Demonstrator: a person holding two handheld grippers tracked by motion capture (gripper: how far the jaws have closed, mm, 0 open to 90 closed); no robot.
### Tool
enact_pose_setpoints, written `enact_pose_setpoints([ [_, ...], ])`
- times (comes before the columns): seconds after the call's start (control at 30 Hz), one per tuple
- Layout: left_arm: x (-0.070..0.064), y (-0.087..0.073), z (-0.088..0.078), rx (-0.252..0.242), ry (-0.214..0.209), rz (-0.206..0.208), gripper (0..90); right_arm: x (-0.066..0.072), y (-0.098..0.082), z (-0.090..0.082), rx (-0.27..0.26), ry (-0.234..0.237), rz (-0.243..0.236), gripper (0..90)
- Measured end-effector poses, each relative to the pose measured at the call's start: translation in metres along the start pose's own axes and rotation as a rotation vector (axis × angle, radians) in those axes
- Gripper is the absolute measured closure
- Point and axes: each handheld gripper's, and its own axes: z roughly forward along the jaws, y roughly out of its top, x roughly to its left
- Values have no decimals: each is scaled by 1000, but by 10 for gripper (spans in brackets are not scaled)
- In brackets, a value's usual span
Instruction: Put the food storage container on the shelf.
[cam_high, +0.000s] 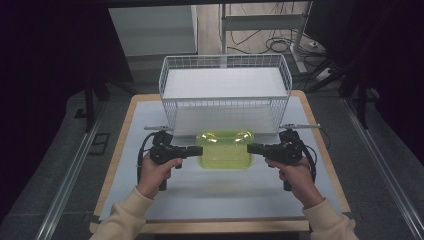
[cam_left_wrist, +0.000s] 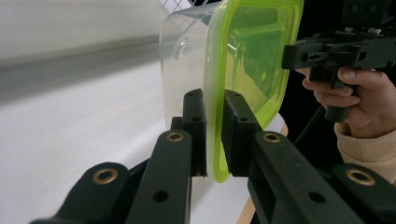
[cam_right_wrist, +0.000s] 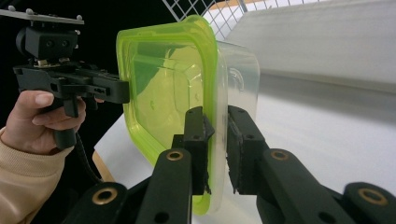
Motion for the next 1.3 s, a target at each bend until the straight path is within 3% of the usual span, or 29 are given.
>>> enact_pose_setpoints([
  [0.4,-6,21,-9,-24,7,8,817,9,24,-2,-17,-8,-27,796],
  [0.8,-14,43,-11,-45,20,38,817,8,41,-6,-48,-16,-40,801],
  [1.17,-14,57,-11,-46,22,57,818,7,53,-7,-53,-25,-31,802],
  [1.3,-14,65,-12,-47,19,58,817,8,62,-9,-60,-34,-48,801],
])
